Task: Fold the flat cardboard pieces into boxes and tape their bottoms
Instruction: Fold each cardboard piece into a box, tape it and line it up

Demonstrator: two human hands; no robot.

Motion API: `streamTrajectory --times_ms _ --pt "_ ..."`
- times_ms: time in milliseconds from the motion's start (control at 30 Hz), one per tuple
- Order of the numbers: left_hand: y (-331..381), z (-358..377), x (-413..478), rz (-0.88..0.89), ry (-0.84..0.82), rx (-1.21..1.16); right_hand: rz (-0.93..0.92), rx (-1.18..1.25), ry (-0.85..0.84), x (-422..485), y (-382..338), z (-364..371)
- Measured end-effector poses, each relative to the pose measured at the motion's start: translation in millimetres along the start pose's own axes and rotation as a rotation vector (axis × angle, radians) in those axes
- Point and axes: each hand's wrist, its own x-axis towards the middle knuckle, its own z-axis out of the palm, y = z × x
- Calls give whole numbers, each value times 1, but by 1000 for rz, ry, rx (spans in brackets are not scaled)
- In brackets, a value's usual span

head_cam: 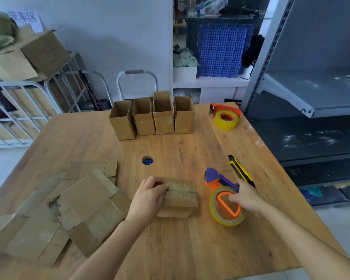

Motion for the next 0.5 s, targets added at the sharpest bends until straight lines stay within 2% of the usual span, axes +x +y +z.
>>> streamTrajectory --times_ms 133,267,500 --pt "-2 4 -2 6 24 -5 -34 223 -87 -15 -26 -21" --pt "-1 3 -2 25 43 12 -130 258 -171 -23 -51 -30" --pt "0 -4 3 3 -19 -9 -510 34 -28 -20 -81 -14"
